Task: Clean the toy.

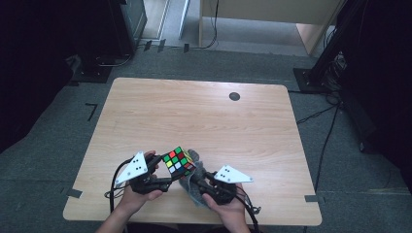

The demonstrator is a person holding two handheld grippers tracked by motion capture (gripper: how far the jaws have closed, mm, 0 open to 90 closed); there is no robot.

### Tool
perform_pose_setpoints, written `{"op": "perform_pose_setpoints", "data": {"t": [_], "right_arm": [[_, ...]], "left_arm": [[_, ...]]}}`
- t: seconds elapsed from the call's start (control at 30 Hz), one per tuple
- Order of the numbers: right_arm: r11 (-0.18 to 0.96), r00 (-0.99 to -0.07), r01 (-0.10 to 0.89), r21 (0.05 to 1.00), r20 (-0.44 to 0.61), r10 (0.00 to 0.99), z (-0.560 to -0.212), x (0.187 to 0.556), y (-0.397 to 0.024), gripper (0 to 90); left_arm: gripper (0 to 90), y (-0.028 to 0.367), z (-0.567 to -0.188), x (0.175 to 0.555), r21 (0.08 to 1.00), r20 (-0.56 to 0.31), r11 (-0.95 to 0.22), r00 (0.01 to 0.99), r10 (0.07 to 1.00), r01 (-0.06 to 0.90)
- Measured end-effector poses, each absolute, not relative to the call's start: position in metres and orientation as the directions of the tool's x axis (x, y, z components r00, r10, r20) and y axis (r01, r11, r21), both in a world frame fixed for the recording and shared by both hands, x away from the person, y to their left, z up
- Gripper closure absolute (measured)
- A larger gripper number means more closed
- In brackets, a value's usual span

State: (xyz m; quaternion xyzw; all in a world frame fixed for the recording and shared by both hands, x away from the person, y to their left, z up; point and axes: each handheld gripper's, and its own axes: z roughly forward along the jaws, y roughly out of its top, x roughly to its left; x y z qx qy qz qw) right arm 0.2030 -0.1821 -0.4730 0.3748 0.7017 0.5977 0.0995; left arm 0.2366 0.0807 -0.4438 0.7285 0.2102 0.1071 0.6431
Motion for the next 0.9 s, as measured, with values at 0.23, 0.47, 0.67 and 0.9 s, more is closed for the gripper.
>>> {"op": "perform_pose_setpoints", "data": {"t": [0.23, 0.47, 0.67, 0.9], "right_arm": [[0.034, -0.716, 0.428, 0.903, 0.316, 0.622, -0.480, 0.201, -0.172, 70.4], [0.030, -0.707, 0.412, 0.911, 0.298, 0.641, -0.476, 0.203, -0.180, 70.4], [-0.009, -0.687, 0.426, 0.904, 0.330, 0.648, -0.476, 0.205, -0.187, 70.5], [0.057, -0.727, 0.424, 0.904, 0.303, 0.616, -0.483, 0.201, -0.170, 70.5]], "left_arm": [[34.0, 0.075, -0.446, 0.235, 0.981, -0.102, -0.107, 0.896, 0.433, 0.163], [34.0, 0.080, -0.445, 0.237, 0.982, -0.103, -0.099, 0.889, 0.447, 0.163], [34.0, 0.074, -0.447, 0.235, 0.980, -0.111, -0.101, 0.895, 0.433, 0.171], [34.0, 0.077, -0.447, 0.236, 0.980, -0.105, -0.104, 0.891, 0.442, 0.168]]}}
